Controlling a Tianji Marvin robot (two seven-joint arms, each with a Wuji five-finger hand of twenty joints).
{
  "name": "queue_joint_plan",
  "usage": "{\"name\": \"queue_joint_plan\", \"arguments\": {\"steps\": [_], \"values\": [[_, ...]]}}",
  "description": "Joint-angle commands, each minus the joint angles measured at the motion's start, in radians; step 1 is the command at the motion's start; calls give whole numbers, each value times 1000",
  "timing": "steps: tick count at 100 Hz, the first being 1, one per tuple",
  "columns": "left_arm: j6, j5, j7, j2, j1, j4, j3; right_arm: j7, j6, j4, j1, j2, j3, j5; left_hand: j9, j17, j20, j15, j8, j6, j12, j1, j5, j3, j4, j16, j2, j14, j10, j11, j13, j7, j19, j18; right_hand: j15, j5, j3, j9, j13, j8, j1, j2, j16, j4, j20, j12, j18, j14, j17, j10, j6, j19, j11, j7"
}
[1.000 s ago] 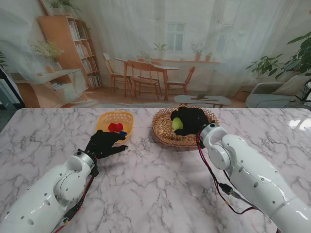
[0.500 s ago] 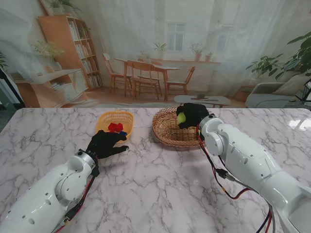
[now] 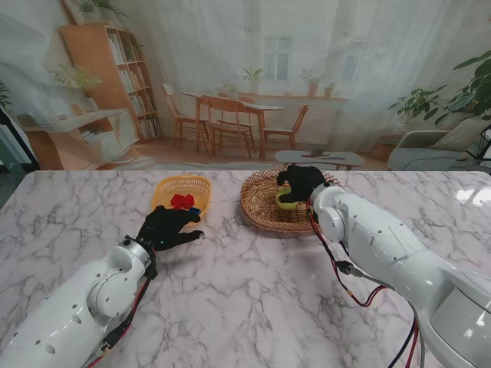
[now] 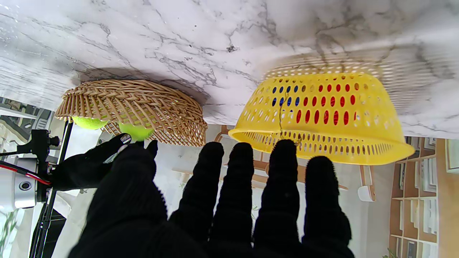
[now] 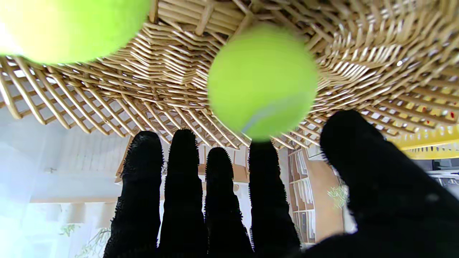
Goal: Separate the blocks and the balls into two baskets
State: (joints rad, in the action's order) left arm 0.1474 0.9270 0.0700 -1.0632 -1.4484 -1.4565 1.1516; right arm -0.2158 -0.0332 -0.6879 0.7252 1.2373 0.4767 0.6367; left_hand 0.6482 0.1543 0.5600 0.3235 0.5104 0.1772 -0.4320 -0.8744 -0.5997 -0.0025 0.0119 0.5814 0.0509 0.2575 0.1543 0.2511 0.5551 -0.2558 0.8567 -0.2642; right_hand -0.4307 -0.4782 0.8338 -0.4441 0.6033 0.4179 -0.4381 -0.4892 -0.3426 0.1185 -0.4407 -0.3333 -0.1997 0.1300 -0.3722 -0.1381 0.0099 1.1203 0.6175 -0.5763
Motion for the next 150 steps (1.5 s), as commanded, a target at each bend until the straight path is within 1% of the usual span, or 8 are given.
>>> {"name": "queue_joint_plan", "arguments": {"steps": [1,26,58,78,95,107,123,150], "values": [[4,1,-14,-1,2,3,-4,7,3,15,-2,11,-9,-8,4,-11,17,-3,0,-17,1,11,-10,-20,-11,6,-45,6,-2,-3,-3,-9,-21,-21,61,46,-16,52,-50,9,51,31,36,-22,37,18,-26,17,47,-1,-9,-22,-31,28],[4,1,-11,-2,1,3,-2,17,0,-39,19,-10,31,8,3,-11,17,-3,0,-18,1,11,-11,-21,-11,6,-45,6,-2,-2,-3,-10,-20,-21,96,76,-71,79,-105,4,71,69,60,-29,54,31,-72,17,150,8,-19,-38,-54,55],[24,10,0,-2,-12,-16,11,146,-72,-459,217,-117,350,147,4,-11,17,-2,0,-16,0,12,-11,-21,-11,7,-45,7,-3,0,-3,-10,-20,-22,115,51,-185,49,-97,4,90,130,54,-48,41,47,-101,27,173,-5,-17,-57,-89,110],[59,25,12,-1,-51,-64,49,266,-113,-723,384,-147,505,150,0,-12,16,-5,-4,-15,2,13,3,-21,-12,5,-45,6,0,-4,-5,0,-22,-24,138,57,-285,27,-58,5,76,191,49,-61,35,68,-131,39,161,-11,-14,-67,-143,170],[114,43,48,-3,-100,-120,96,242,-187,-852,520,-150,587,142,-3,-12,16,-6,-10,-14,4,16,22,-22,-12,4,-46,7,-1,-8,-5,13,-22,-24,158,29,-335,-35,-21,11,65,205,46,-71,38,77,-139,38,148,0,-32,-77,-179,191],[153,47,84,-7,-130,-150,122,193,-228,-895,593,-141,618,104,-25,-12,15,-10,-20,-12,8,18,75,-21,-12,2,-50,5,1,-18,-11,41,-23,-26,165,18,-344,-51,-11,13,64,205,45,-71,39,75,-142,34,150,7,-40,-82,-185,193],[204,48,143,-14,-145,-157,133,135,-265,-912,665,-135,635,99,-129,-15,12,-17,-64,-21,22,37,274,-23,-11,1,-73,-7,0,-51,-34,144,-28,-8,182,62,-354,-44,-15,11,80,192,46,-71,42,73,-171,26,150,18,-28,-95,-200,214],[199,-22,147,-24,-92,-83,84,47,-247,-826,717,-112,601,34,-102,-18,15,-11,-50,-27,13,30,157,-19,-5,4,-71,-22,-17,-19,-25,93,-30,-7,196,92,-362,-30,-24,18,111,208,43,-68,51,61,-186,12,162,30,-28,-127,-194,220]]}}
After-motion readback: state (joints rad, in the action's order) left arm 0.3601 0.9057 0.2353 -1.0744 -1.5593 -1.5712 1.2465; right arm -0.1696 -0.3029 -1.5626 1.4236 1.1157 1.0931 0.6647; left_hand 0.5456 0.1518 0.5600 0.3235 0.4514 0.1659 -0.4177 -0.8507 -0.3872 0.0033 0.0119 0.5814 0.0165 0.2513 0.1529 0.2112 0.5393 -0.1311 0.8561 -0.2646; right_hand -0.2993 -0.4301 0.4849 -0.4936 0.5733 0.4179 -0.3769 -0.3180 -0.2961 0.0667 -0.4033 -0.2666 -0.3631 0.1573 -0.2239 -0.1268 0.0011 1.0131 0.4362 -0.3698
